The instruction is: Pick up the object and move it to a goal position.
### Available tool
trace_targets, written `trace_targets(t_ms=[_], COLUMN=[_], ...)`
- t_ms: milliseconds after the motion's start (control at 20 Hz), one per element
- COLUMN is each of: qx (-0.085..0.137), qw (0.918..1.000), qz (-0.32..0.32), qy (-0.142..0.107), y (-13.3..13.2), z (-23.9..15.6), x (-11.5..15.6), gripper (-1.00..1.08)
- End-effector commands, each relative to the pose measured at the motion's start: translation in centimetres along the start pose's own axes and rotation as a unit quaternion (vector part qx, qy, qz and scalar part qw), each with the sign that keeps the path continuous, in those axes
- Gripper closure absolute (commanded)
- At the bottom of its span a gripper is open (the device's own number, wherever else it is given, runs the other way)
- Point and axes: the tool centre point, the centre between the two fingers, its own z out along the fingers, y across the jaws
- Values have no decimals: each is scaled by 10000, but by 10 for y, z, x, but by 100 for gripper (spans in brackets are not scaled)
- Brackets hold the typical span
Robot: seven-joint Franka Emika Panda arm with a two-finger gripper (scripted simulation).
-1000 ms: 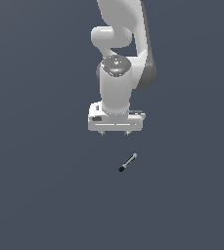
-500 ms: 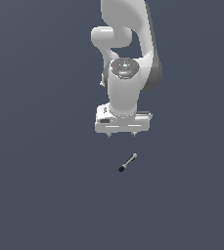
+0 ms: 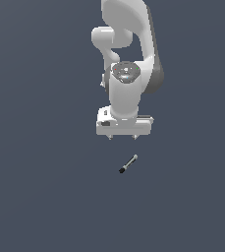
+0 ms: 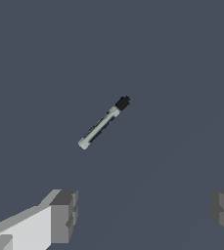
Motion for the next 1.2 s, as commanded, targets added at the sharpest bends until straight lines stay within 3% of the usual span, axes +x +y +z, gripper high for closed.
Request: trace_targets(t_ms=[0,550,850,1150], qx=[-1,-24,-55,-95], qw=[9999,9913,9784,9603], qz=[154,1319,2066,2787], qy=[-2,-2,9,32], y=[-1,-11,-18,-24], z=[4,34,55,76], x=[2,21,31,41], gripper=[-92,-92,-92,-92])
